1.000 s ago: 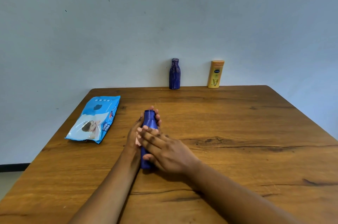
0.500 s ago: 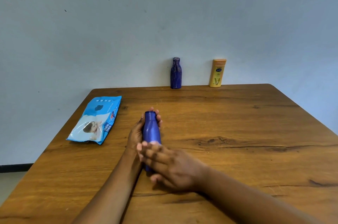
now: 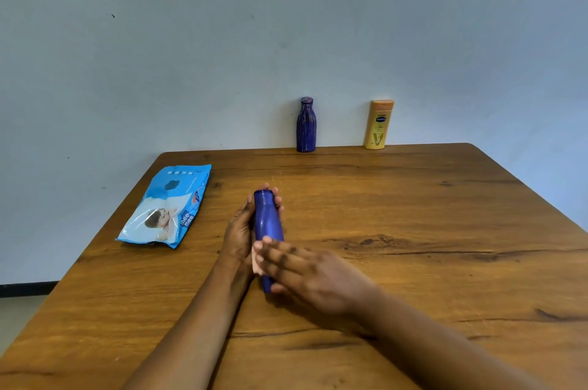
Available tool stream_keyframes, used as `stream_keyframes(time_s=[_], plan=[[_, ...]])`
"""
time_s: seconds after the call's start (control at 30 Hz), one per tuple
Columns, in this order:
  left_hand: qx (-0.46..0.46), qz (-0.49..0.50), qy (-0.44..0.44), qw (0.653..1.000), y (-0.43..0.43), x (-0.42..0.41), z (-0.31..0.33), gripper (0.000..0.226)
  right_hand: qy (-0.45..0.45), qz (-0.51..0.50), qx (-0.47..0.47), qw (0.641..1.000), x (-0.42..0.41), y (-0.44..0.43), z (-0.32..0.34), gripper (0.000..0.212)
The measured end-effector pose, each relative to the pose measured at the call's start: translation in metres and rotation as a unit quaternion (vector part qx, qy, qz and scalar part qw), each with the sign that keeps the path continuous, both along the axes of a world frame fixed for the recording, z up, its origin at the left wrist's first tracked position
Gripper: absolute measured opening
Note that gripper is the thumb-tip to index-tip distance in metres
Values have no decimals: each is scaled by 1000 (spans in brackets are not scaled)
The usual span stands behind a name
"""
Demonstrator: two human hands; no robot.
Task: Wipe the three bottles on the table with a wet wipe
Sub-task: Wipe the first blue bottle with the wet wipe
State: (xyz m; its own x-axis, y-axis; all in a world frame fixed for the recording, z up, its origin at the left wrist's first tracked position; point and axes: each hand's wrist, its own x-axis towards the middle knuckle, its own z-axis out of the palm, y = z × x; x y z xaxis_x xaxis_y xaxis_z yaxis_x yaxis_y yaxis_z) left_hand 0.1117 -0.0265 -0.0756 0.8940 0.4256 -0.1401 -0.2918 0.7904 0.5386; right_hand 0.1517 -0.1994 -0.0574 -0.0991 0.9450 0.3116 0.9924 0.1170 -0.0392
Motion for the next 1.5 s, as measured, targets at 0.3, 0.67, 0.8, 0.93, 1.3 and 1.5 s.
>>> stream_keyframes(time_s=[0.3,0.67,0.8,0.93,1.3,1.5], plan=[[41,23,-18,999,-8,2,6,35,22,-17,72,997,-25,-16,-23,41],[266,-21,-13,964,-30,-20,29,62,99,-52,87,990,-17,-32,-24,39],[311,-12,-18,950,-41,-24,36,57,298,-116,245,915,-12,-48,13,37],[337,-31,-28,941,-47,-23,39,52,228,-162,277,919,-2,-42,74,38],[317,-63,-33,946,-44,-25,36,59,36,-127,155,979,-1,-35,55,40],[280,-85,-53,955,-41,-27,35,48,71,-172,54,981,-12,-17,76,58]])
